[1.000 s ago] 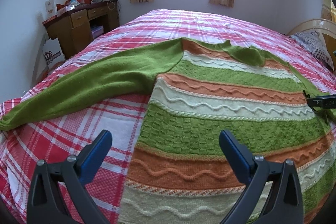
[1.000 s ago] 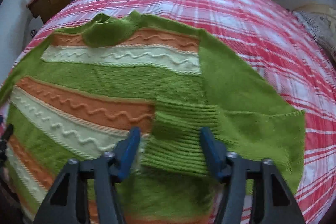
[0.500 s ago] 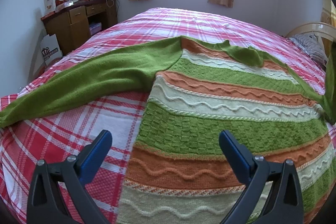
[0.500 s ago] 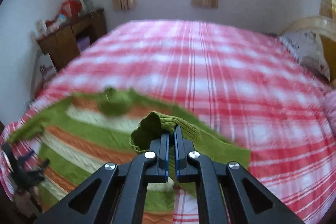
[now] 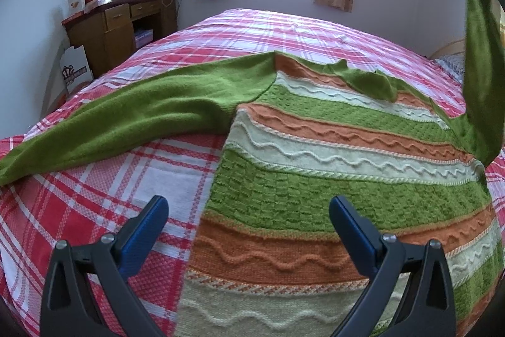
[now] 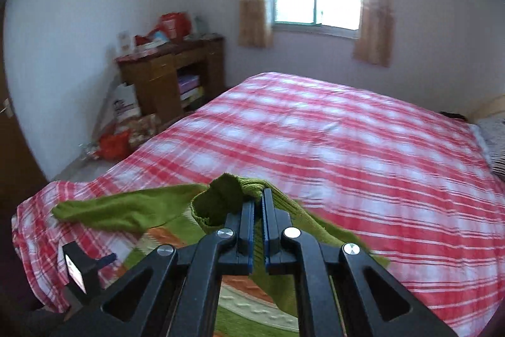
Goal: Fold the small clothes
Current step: 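Lower the sleeve onto the sweater body and open the right gripper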
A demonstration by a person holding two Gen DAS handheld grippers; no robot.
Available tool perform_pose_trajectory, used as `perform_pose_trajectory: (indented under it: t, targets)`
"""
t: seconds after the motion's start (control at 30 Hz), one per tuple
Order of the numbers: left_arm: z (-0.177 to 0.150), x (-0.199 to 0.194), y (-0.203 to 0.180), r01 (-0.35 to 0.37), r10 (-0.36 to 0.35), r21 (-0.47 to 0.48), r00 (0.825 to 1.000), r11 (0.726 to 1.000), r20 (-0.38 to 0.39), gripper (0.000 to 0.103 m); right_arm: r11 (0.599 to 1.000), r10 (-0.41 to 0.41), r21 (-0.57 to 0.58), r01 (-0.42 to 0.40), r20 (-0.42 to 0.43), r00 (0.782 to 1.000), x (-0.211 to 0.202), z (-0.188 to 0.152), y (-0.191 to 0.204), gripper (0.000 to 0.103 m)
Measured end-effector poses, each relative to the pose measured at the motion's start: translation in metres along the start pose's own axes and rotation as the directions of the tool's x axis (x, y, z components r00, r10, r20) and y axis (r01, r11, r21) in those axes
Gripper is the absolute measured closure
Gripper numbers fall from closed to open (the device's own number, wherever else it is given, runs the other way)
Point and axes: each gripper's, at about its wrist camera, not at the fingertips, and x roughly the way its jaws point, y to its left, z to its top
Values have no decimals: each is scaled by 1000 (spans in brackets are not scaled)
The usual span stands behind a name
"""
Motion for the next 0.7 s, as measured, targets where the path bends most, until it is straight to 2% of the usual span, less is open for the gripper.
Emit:
perform_pose_trajectory:
  t: [0.13,0.27,0.33,0.37,0.43,0.5,0.53,0.7]
  targets:
    - [-2,-2,1,-7,7,-1,1000,1000,0,0,997,66,-24,-67,-52,996,50,-22,41,100]
    - [-3,-2,0,-18,18,5,1000,1000,-1,0,993,115,-25,-118,-119,986,117,-64,71,100]
    - [-3,-1,-1,-20,20,8,1000,1000,-5,0,982,184,1,-187,-185,965,154,-87,78,99]
    - [-3,-1,-1,-18,18,10,1000,1000,-10,0,984,175,0,-179,-218,960,168,-99,80,98]
    - [-3,0,-2,-6,6,15,1000,1000,-26,0,989,147,25,-146,-267,953,184,-115,74,87]
    - [-3,0,-1,2,-2,16,999,1000,-36,0,979,197,98,-176,-271,942,179,-129,55,45]
    - [-2,0,0,19,-18,17,999,1000,-42,0,976,209,118,-184,-260,943,172,-133,47,42]
    - [11,-12,2,55,-52,51,997,997,-63,0,983,163,119,-141,-197,967,105,-156,-4,41]
